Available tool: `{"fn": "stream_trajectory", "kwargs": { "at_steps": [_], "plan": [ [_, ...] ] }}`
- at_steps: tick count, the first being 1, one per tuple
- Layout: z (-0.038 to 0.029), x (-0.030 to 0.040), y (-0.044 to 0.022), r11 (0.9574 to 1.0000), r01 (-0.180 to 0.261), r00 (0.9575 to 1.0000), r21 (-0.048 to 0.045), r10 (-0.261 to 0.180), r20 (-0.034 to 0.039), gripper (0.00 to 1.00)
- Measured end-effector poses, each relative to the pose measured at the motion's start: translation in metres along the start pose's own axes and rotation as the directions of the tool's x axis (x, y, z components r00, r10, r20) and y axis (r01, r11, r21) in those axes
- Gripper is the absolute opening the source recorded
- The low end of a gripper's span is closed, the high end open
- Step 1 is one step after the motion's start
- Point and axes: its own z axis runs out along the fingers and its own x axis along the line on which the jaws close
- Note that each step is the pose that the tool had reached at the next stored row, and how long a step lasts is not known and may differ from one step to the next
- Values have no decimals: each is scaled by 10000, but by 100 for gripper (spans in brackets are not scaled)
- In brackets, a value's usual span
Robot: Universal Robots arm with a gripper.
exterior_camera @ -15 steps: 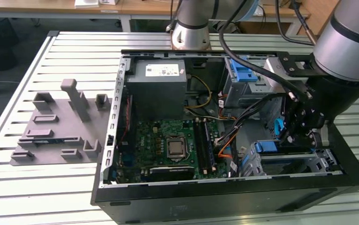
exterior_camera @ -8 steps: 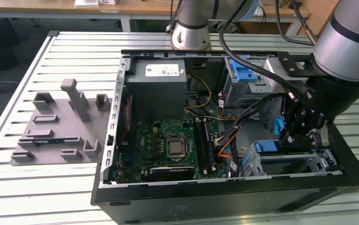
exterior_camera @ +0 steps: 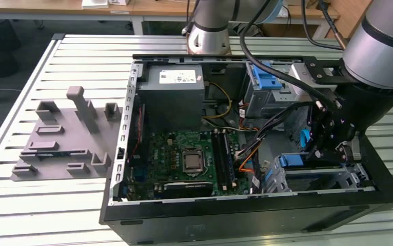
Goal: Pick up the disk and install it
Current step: 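Insert the second disk wire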
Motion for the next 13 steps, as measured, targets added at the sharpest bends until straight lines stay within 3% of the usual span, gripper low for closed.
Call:
{"fn": "stream_trajectory", "kwargs": {
  "at_steps": [3, 4, 13],
  "plan": [
    [0, 0, 0, 10000, 0, 10000, 0, 0, 0, 25],
    [1, 0, 0, 10000, 0, 10000, 0, 0, 0, 31],
    [-32, 1, -1, 10000, 0, 10000, -1, 0, 17, 31]
  ]
}}
